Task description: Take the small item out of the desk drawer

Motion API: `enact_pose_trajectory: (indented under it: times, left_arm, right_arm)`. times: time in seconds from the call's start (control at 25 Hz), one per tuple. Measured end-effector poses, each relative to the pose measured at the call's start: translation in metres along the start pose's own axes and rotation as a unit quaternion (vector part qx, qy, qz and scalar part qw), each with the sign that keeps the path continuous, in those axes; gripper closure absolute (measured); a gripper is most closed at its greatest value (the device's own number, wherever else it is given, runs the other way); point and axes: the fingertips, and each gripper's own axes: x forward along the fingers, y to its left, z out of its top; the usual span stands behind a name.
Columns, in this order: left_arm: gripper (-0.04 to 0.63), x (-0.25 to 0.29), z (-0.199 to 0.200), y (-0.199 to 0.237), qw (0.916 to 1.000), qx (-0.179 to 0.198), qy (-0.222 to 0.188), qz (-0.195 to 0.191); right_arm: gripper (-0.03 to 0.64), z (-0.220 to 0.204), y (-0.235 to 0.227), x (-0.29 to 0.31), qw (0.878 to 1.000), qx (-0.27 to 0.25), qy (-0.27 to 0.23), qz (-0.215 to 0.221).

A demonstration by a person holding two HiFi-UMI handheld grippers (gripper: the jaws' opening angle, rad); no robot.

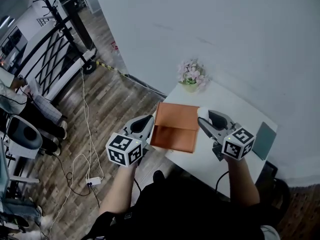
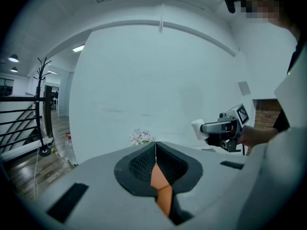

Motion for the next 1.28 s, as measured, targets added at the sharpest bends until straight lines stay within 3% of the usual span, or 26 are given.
enact_pose_trajectory:
  times: [0.28, 0.64, 1.28]
  left_arm:
    - [0.584, -0.002, 0.011, -0.009, 0.9998, 0.014, -0.007, -0.01]
    - [0.584, -0.01, 0.023, -0.005, 0.9995, 0.024, -0.019, -0.002]
    - [0.584, -0.014, 0.018, 0.006, 0.9996, 0.013, -0.022, 0.011]
  right_arm:
    - [0.456, 0.051, 0.009, -0.047, 0.995, -0.019, -0.095, -0.016]
    - [0.457, 0.06, 0.002, -0.09, 0.987, -0.039, -0.144, -0.065]
    - [0.459, 0.049, -0.003, -0.08, 0.988, -0.043, -0.128, -0.076]
